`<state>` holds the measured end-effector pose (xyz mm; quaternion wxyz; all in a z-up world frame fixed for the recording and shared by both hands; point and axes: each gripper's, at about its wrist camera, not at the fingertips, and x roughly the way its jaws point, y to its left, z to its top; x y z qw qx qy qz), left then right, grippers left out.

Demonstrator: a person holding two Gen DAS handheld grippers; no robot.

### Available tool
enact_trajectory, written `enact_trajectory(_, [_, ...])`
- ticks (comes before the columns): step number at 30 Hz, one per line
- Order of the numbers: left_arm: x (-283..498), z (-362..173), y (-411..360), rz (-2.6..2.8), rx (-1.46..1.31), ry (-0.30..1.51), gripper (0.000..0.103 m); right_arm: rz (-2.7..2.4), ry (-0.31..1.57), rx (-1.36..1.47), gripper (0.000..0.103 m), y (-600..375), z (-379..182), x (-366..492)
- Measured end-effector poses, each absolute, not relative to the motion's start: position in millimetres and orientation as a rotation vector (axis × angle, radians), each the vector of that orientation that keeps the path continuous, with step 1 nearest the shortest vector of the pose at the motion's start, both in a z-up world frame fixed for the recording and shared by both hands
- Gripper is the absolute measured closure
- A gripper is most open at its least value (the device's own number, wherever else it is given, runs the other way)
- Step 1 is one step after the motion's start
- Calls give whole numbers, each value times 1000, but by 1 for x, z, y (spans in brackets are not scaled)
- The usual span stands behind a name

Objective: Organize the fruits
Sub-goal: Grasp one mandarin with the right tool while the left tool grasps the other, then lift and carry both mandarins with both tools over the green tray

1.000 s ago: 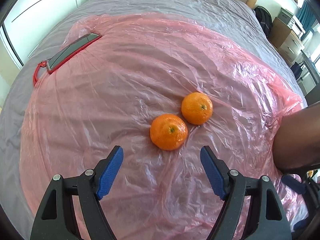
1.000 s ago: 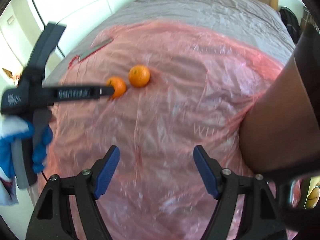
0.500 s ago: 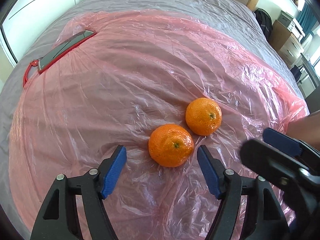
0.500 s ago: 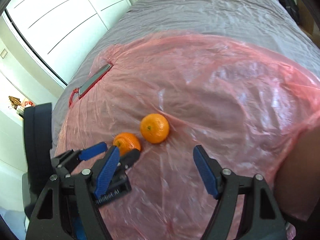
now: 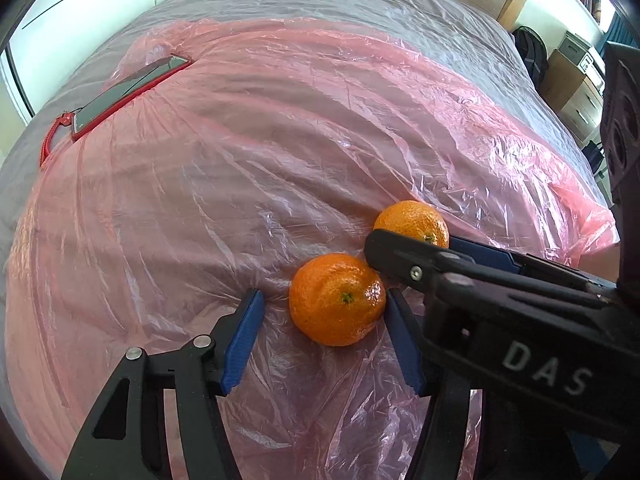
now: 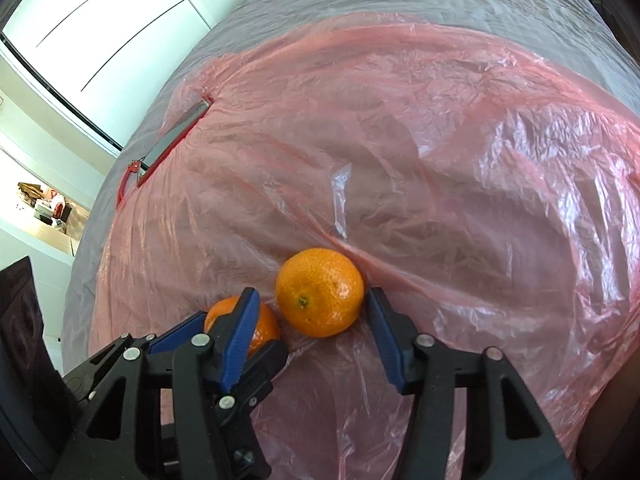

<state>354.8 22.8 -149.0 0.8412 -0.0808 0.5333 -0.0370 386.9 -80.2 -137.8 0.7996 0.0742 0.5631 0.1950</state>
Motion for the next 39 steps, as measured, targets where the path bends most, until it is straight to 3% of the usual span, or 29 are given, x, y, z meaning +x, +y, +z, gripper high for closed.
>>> enact_trajectory(6, [357, -151, 20, -68, -155, 1118, 51, 411, 1232, 130, 74, -72, -149, 399])
enact_trajectory(8, [358, -151, 19, -70, -148, 1117, 54, 409, 1244, 116, 84, -70, -152, 401])
enact_trajectory(11, [358, -153, 16, -80, -138, 1116, 61, 416, 1250, 113, 84, -70, -155, 401])
enact_trajectory(39, [327, -108, 16, -102, -86, 1072, 62, 432, 1112, 180, 86, -140, -80, 337])
